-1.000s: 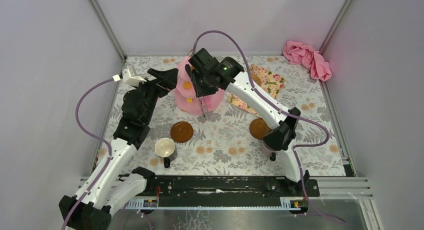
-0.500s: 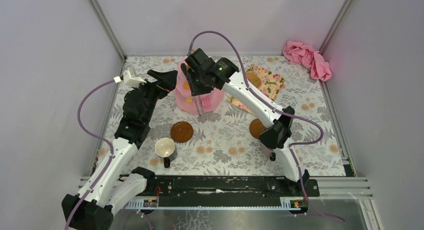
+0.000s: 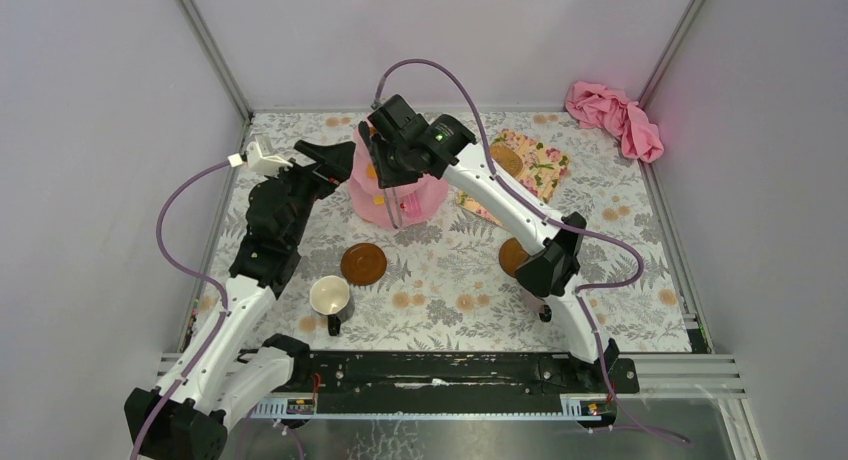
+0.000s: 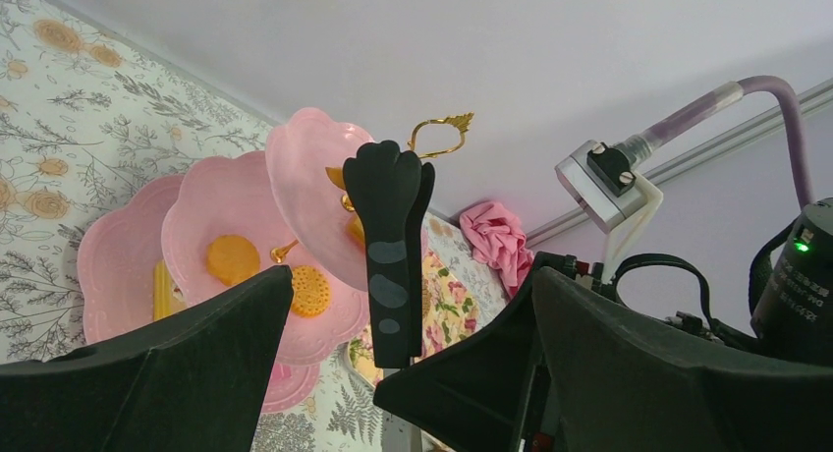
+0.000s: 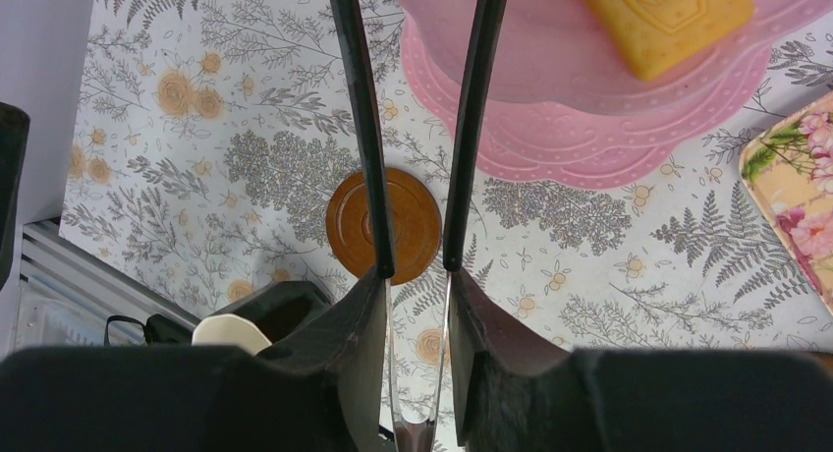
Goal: Serve the afternoon tea
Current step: Place the desert on the desert table.
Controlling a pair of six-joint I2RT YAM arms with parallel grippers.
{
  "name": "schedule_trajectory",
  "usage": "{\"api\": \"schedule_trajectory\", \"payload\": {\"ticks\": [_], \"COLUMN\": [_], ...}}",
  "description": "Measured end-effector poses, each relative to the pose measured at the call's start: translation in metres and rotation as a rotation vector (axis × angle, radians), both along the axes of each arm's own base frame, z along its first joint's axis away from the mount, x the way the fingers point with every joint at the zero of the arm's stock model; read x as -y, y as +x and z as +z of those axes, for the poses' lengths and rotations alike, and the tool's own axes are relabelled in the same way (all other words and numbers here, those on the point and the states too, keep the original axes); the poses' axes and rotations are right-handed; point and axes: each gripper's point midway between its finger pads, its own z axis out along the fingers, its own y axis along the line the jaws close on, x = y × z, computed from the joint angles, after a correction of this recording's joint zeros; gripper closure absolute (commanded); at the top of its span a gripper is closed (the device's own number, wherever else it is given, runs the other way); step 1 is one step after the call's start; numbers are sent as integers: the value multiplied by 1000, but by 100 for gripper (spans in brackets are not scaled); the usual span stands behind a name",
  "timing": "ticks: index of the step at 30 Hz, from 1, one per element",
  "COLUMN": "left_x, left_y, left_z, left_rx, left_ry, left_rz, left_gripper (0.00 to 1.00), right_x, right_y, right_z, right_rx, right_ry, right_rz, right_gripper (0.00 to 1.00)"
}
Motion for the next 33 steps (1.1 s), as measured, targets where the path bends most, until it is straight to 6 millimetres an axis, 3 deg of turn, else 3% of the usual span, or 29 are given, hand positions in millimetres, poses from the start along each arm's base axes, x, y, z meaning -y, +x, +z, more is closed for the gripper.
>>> {"api": "schedule_trajectory", "payload": {"ticks": [18, 33], "left_x": [1, 4], "left_y": [0, -1], "left_z": [0, 0], "left_rx": [0, -1], "left_ry": [0, -10], "left_rz": [-9, -22], "left_gripper": [0, 0], "right_x": [-2, -1], "right_y": [2, 2], "right_z": [-6, -7], "right_rx": [-4, -7], "right_ry": [-5, -10], "right_rz": [0, -1], "right_gripper": [74, 72]}}
